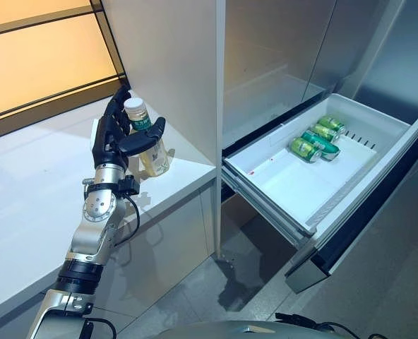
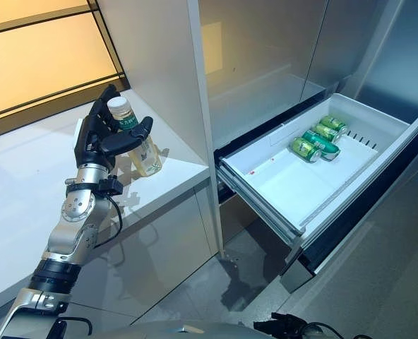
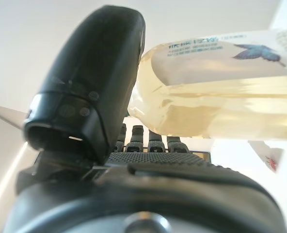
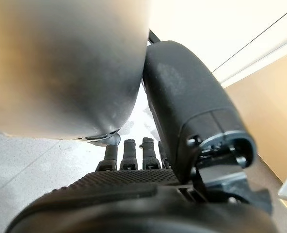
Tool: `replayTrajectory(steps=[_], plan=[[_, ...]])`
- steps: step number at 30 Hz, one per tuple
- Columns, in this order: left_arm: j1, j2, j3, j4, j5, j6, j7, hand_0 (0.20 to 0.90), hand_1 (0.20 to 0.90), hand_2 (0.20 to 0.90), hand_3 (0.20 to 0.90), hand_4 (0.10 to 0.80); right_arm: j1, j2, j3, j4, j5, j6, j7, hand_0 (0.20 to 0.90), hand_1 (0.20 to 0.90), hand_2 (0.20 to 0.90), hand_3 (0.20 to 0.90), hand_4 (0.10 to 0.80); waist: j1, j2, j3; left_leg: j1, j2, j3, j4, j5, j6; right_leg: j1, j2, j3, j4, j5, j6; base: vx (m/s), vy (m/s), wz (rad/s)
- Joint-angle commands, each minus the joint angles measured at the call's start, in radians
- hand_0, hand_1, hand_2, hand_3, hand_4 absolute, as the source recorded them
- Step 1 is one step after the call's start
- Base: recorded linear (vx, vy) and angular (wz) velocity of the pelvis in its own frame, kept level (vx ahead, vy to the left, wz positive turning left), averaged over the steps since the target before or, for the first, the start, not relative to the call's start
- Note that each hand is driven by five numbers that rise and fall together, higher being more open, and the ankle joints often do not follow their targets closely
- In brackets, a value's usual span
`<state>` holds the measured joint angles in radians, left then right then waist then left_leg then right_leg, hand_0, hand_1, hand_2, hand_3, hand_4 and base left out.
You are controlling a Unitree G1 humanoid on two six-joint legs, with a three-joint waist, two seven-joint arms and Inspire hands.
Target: Put drinks into fridge and close the fridge
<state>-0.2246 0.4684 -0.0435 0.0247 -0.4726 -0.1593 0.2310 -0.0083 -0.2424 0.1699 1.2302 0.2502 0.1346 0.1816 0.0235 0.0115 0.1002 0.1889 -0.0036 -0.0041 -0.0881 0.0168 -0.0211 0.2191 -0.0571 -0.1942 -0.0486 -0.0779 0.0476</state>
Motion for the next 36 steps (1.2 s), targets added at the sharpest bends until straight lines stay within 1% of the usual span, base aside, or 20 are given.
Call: replayTrajectory(steps=[1, 7, 16, 23, 24, 25, 26, 30, 34, 36], plan=[[-0.062, 0.028, 0.015, 0.03, 0.041, -0.056, 0.013, 0.9, 0.9, 0.9, 0.9, 0.8, 0.0, -0.014, -0.001, -0.001, -0.023, 0.012, 0.013, 0.9, 0.9, 0.9, 0.9, 0.8, -0.021, 0.02, -0.02, -0.013, -0.045, 0.033, 0.058, -0.122, 0.05, -0.084, 0.057, 0.042, 0.126, -0.075, 0.002, 0.0, 0.006, -0.04], [-0.068, 0.033, 0.015, 0.059, 0.071, -0.048, 0.041, 0.9, 0.9, 0.9, 0.9, 0.8, 0.005, -0.014, -0.005, -0.004, -0.026, 0.011, 0.011, 0.9, 0.9, 0.9, 0.9, 0.8, -0.026, 0.02, -0.02, -0.013, -0.045, 0.037, 0.061, -0.123, 0.05, -0.084, 0.057, 0.047, 0.128, -0.076, 0.003, -0.001, 0.004, -0.05], [-0.093, 0.045, 0.011, 0.086, 0.07, -0.035, 0.051, 0.9, 0.9, 0.9, 0.9, 0.8, 0.006, -0.017, -0.005, -0.012, -0.029, 0.016, 0.017, 0.9, 0.9, 0.9, 0.9, 0.8, -0.034, 0.02, -0.023, -0.01, -0.045, 0.046, 0.058, -0.123, 0.049, -0.083, 0.058, 0.051, 0.126, -0.075, 0.004, 0.0, 0.0, 0.0], [-0.114, 0.047, 0.011, 0.106, 0.041, -0.06, 0.065, 0.9, 0.9, 0.9, 0.9, 0.8, 0.009, -0.015, -0.003, -0.013, -0.026, 0.016, 0.013, 0.9, 0.9, 0.9, 0.9, 0.8, -0.042, 0.02, -0.023, -0.01, -0.045, 0.051, 0.059, -0.123, 0.049, -0.084, 0.059, 0.056, 0.126, -0.074, 0.006, 0.0, 0.0, 0.0], [-0.116, 0.043, 0.012, 0.103, 0.029, -0.068, 0.064, 0.627, 0.627, 0.627, 0.582, 0.482, 0.008, -0.014, -0.001, -0.014, -0.024, 0.017, 0.011, 0.9, 0.9, 0.9, 0.9, 0.8, -0.043, 0.021, -0.023, -0.009, -0.045, 0.052, 0.059, -0.124, 0.049, -0.085, 0.059, 0.057, 0.126, -0.074, 0.006, 0.0, 0.0, 0.0], [-0.116, 0.041, 0.013, 0.102, 0.018, -0.078, 0.062, 0.538, 0.538, 0.538, 0.477, 0.377, 0.008, -0.013, -0.001, -0.013, -0.024, 0.016, 0.01, 0.9, 0.9, 0.9, 0.9, 0.8, -0.043, 0.021, -0.023, -0.008, -0.045, 0.052, 0.058, -0.124, 0.049, -0.084, 0.059, 0.058, 0.126, -0.074, 0.006, 0.0, 0.0, 0.0], [-0.117, 0.037, 0.013, 0.101, 0.006, -0.092, 0.059, 0.3, 0.3, 0.3, 0.2, 0.1, 0.008, -0.012, -0.001, -0.01, -0.025, 0.014, 0.01, 0.9, 0.9, 0.9, 0.9, 0.8, -0.043, 0.021, -0.024, -0.008, -0.045, 0.052, 0.058, -0.125, 0.049, -0.085, 0.059, 0.058, 0.126, -0.074, 0.006, 0.0, 0.0, 0.0], [-0.11, 0.013, 0.021, 0.079, -0.064, -0.15, 0.017, 0.3, 0.3, 0.3, 0.2, 0.1, 0.009, -0.01, -0.001, -0.01, -0.027, 0.002, 0.012, 0.9, 0.9, 0.9, 0.9, 0.8, -0.042, 0.019, -0.025, -0.009, -0.045, 0.051, 0.058, -0.125, 0.048, -0.083, 0.06, 0.061, 0.122, -0.073, 0.006, 0.0, 0.0, 0.0], [-0.104, -0.004, 0.021, 0.025, -0.128, -0.195, -0.021, 0.3, 0.3, 0.3, 0.2, 0.1, 0.009, -0.008, -0.001, -0.035, 0.016, -0.034, 0.026, 0.9, 0.9, 0.9, 0.9, 0.8, -0.041, 0.017, -0.023, -0.009, -0.044, 0.048, 0.056, -0.123, 0.047, -0.084, 0.059, 0.061, 0.121, -0.071, 0.006, 0.0, 0.0, 0.0], [-0.103, -0.006, 0.025, -0.008, -0.183, -0.208, -0.051, 0.3, 0.3, 0.3, 0.2, 0.1, 0.01, -0.007, 0.004, -0.078, -0.001, -0.062, 0.034, 0.9, 0.9, 0.9, 0.9, 0.8, -0.042, 0.016, -0.021, -0.011, -0.044, 0.045, 0.055, -0.122, 0.048, -0.086, 0.06, 0.063, 0.122, -0.07, 0.006, 0.0, 0.0, 0.0]])
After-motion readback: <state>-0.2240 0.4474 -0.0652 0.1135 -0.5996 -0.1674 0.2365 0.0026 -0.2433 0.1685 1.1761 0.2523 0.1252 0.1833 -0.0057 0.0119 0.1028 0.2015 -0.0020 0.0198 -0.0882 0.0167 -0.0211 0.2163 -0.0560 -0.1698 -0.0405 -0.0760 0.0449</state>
